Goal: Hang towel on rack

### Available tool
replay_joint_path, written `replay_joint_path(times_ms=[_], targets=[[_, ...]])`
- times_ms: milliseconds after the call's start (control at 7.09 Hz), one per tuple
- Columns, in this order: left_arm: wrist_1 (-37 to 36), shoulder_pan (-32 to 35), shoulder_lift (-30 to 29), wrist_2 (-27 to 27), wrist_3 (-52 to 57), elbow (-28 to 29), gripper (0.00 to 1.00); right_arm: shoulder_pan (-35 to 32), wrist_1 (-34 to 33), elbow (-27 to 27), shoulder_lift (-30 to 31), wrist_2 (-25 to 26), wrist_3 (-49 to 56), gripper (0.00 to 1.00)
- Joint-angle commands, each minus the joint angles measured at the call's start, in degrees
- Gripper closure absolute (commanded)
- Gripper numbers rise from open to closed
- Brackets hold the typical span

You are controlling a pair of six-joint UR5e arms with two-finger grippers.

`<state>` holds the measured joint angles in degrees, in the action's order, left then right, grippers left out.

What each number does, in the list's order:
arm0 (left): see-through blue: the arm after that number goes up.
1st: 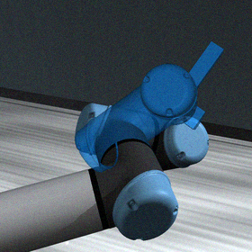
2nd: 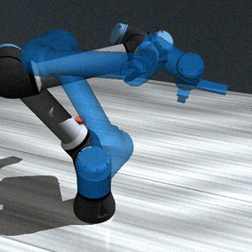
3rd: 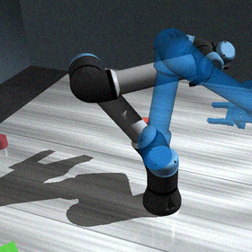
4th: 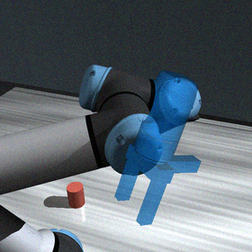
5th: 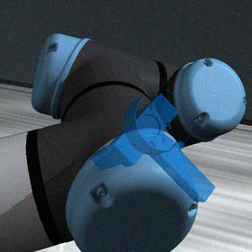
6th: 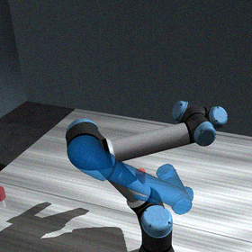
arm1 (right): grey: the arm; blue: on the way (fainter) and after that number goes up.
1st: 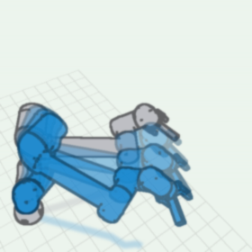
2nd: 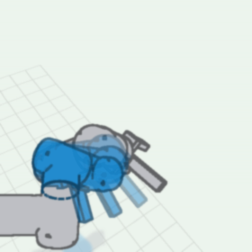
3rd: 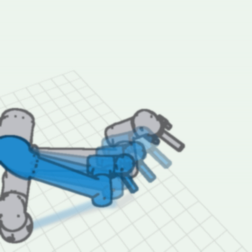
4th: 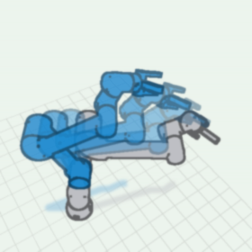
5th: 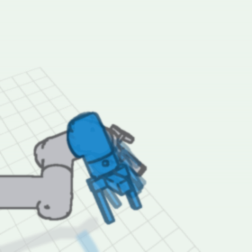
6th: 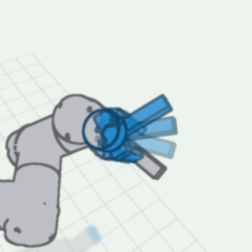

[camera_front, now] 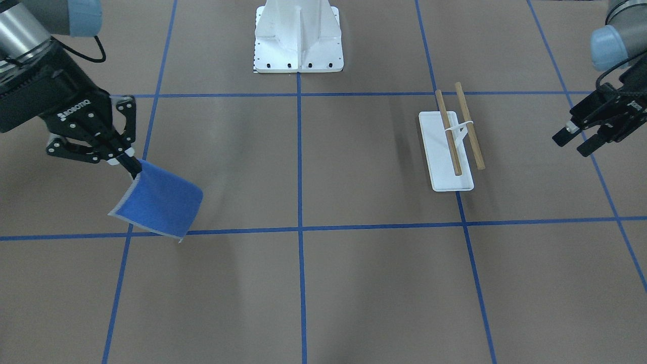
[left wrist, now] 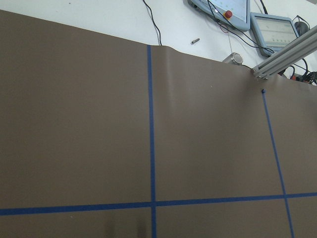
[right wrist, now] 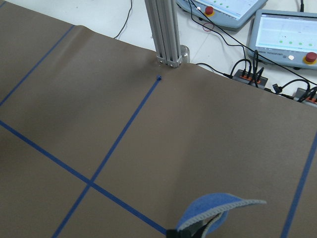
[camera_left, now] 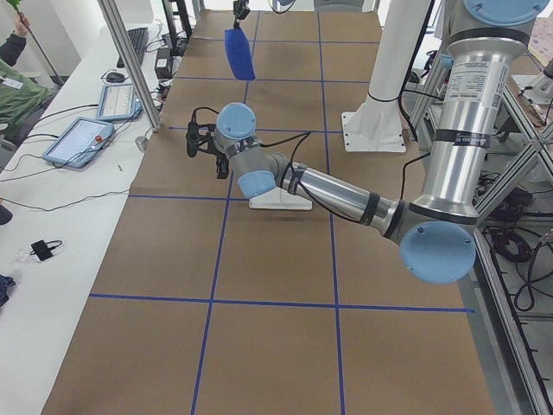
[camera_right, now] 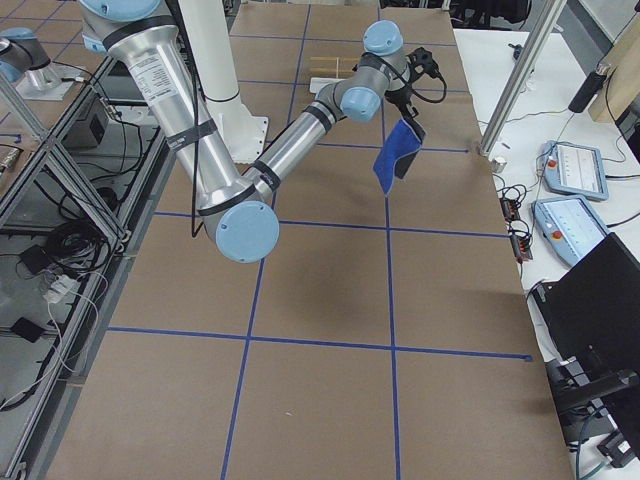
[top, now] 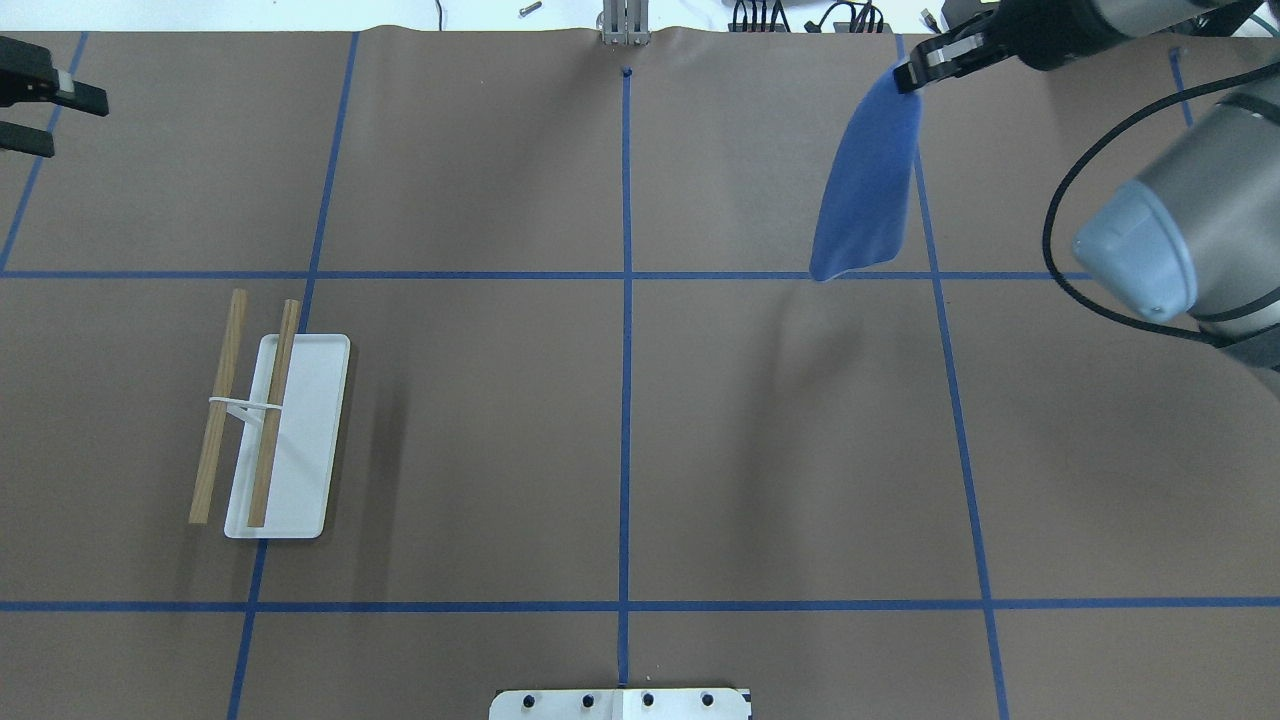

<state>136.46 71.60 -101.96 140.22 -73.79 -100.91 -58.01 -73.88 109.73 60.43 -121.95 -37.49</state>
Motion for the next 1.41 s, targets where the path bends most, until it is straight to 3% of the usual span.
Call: replay_joint_path(times_ms=[0,282,423,706,988,1270], targets=[[0.4,-12.2,-7.0,-11.6,-13.9,0.2,0.01,5.8,0.0,0.2,-3.3,6.8,-10.4,1.00],[-0.4,-20.7,-13.6,-21.4,-23.6,0.9,0.01,10.7,0.1,0.6,-4.5,12.7,-7.5,1.00],[-0.4,-22.4,-13.9,-21.7,-24.5,0.7,0.01,14.5,0.0,1.1,-4.4,16.8,0.4,1.00],[-0.7,-23.3,-15.6,-21.7,-29.4,1.1,0.01,24.7,-2.9,1.3,-5.9,29.9,10.3,1.00],[-0.7,-24.7,-16.4,-21.7,-31.6,1.2,0.01,33.5,-13.6,1.2,-11.3,42.2,15.7,1.00],[-0.7,-25.4,-16.9,-21.9,-31.9,1.4,0.01,37.1,-17.3,0.5,-15.2,45.0,16.7,1.00]])
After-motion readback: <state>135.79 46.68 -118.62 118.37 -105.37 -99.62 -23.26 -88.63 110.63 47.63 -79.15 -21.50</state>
